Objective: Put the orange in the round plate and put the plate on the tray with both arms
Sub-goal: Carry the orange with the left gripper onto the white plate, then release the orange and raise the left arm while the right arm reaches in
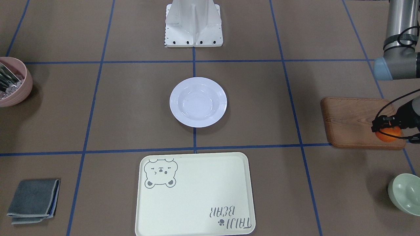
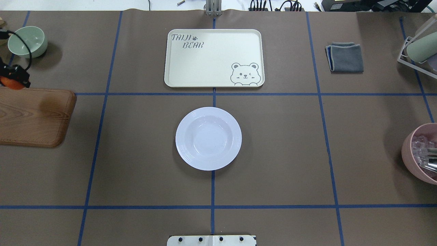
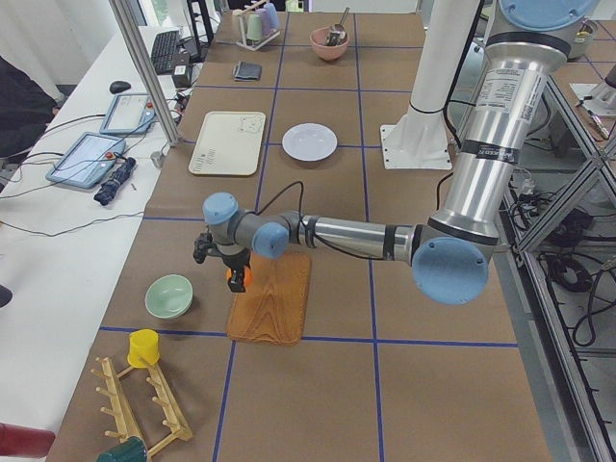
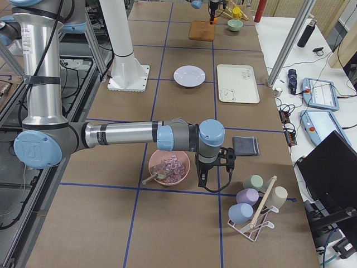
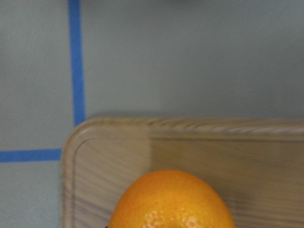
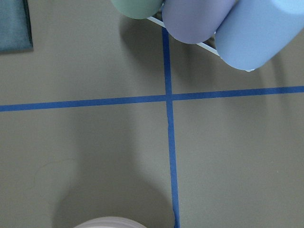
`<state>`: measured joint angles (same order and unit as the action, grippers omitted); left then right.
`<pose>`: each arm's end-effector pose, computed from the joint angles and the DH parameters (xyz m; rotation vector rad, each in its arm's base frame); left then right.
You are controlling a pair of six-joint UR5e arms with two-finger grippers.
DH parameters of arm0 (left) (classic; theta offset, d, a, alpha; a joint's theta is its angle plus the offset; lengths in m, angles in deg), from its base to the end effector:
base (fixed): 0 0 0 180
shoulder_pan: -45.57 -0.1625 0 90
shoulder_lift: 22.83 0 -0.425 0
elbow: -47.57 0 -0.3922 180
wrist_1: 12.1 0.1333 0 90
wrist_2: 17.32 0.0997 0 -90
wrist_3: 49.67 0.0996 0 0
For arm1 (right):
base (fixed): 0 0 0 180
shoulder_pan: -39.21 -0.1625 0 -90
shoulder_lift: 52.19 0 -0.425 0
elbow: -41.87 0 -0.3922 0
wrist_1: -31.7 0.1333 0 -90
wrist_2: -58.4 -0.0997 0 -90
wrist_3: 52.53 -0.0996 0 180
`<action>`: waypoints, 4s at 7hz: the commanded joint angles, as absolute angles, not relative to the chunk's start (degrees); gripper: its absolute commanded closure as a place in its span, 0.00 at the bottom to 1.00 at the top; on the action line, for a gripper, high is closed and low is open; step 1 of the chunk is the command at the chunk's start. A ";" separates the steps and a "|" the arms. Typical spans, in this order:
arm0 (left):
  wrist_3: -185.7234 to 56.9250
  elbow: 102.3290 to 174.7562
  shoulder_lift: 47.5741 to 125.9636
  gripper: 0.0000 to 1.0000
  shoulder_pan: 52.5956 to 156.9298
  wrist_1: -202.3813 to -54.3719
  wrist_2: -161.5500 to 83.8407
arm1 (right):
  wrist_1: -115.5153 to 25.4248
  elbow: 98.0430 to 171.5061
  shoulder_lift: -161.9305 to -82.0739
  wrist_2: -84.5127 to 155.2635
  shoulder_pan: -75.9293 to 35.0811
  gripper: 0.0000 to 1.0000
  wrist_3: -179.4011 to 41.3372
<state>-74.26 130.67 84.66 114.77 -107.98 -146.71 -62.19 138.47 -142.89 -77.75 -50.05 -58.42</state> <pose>0.1584 -0.6145 0.5413 -0.0087 0.7360 0.0357 0.0552 -0.4877 0.6126 -0.0135 -0.8061 0.0708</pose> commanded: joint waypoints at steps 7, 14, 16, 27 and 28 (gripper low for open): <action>-120.15 139.86 112.88 1.00 82.51 -91.02 -137.93 | -60.16 146.45 -134.92 -81.16 -40.80 0.00 -78.14; -126.66 127.12 116.92 1.00 74.66 -103.94 -132.55 | -29.73 145.23 -132.62 -80.38 -26.71 0.00 -117.99; -126.40 127.55 117.27 0.02 74.66 -103.94 -132.11 | -29.73 145.14 -132.09 -80.38 -26.19 0.00 -118.45; -90.36 139.07 99.09 0.01 110.33 -104.29 -131.58 | 8.29 132.16 -122.09 -44.04 8.50 0.00 -153.78; -90.36 138.81 97.16 0.01 110.52 -106.82 -131.58 | 8.76 131.00 -120.94 -43.21 9.84 0.00 -155.87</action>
